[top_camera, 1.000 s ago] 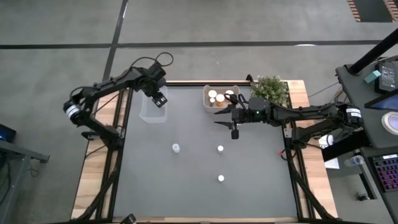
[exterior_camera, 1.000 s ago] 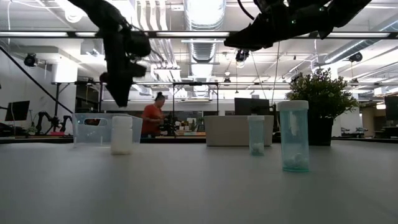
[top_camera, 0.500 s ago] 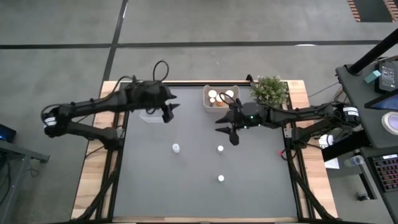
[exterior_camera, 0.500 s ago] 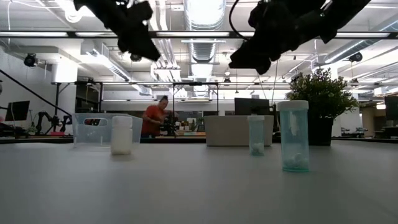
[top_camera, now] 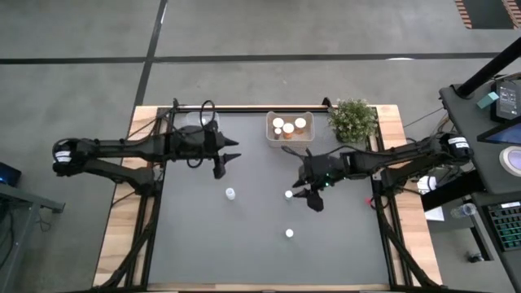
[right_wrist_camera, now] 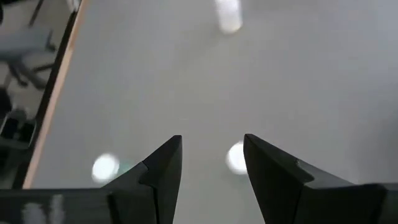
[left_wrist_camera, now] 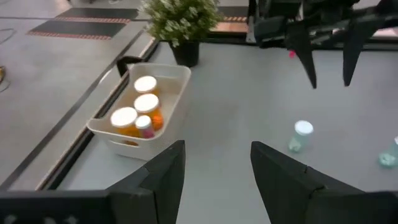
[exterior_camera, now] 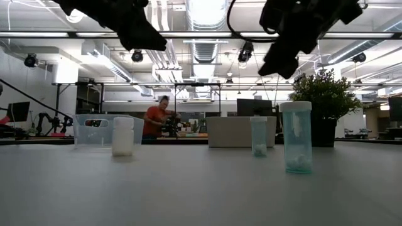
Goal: Pick and place medicine bottles into bin by pill shape (circle, oval)
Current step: Put the white capsule bottle into the gray bin
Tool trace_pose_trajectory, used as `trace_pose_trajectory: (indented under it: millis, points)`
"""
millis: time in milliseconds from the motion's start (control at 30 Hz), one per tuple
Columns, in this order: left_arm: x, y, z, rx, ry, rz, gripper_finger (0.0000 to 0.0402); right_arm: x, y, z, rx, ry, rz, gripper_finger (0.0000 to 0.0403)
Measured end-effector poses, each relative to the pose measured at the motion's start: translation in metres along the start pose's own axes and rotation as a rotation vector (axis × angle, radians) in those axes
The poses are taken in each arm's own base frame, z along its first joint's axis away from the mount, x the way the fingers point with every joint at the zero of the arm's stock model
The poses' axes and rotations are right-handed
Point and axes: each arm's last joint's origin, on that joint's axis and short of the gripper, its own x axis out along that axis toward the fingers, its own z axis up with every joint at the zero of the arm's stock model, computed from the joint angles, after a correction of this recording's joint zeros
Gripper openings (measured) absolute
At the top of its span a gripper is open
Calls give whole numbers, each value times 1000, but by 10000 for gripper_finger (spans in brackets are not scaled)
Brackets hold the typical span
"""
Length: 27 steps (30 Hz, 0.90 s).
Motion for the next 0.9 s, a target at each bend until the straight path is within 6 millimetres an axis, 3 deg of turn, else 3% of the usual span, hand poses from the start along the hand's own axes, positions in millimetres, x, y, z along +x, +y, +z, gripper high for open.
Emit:
trace_pose_trajectory:
  millis: [300, 433, 700, 900]
  points:
    - [1, -17, -3, 26, 0, -67, 168, 6, 34, -12, -168, -48, -116, 164]
    - [-2, -33, -8, 58, 47, -186, 168, 6, 46, -13, -192, -108, -160, 164]
    - [-20, -70, -48, 170, 408, -428, 168, 10, 54, -7, -178, -196, -156, 164]
    - [-29, -87, -66, 187, 598, -466, 168, 26, 57, 16, -212, -213, -207, 164]
